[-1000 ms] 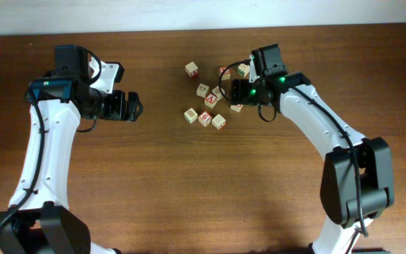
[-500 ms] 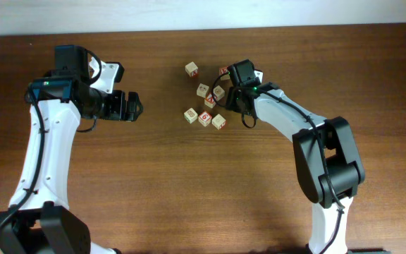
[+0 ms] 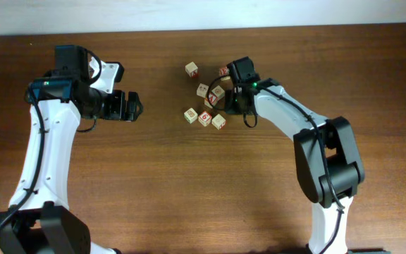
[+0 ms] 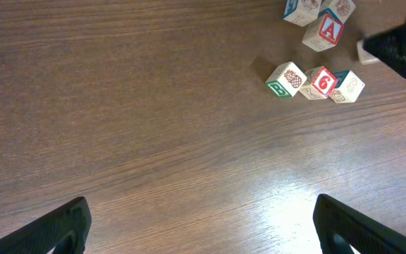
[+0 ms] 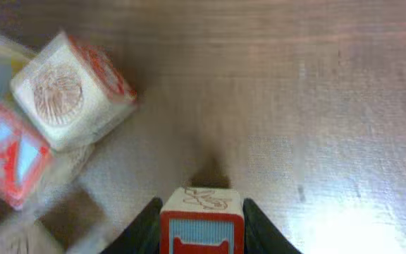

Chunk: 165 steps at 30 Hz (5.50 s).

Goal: Rotate 3 blocks

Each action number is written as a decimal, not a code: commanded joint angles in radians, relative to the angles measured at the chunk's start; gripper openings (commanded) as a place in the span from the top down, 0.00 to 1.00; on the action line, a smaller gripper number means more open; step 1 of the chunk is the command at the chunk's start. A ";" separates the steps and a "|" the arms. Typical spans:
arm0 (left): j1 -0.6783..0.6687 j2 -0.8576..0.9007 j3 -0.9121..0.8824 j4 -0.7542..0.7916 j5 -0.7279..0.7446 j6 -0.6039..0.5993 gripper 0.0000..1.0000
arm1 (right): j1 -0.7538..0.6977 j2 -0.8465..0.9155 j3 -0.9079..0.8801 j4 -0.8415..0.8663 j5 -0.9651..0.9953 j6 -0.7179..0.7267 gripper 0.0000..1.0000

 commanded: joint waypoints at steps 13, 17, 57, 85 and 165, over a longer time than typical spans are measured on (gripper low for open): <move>0.000 0.002 0.018 -0.001 0.001 0.012 0.01 | 0.066 -0.212 -0.140 -0.353 -0.178 -0.033 0.72; 0.000 0.002 0.018 -0.001 0.001 0.012 0.01 | 0.066 -0.212 -0.234 -0.338 -0.102 -0.033 0.72; 0.000 0.002 0.018 -0.001 0.000 0.012 0.01 | 0.034 0.237 0.283 0.029 0.006 0.320 0.55; 0.000 0.002 0.018 -0.001 0.001 0.012 0.01 | 0.053 0.195 0.417 -0.182 0.021 -0.071 0.57; 0.000 0.002 0.018 -0.001 0.001 0.012 0.01 | 0.117 0.300 0.470 -0.328 -0.010 -0.355 0.50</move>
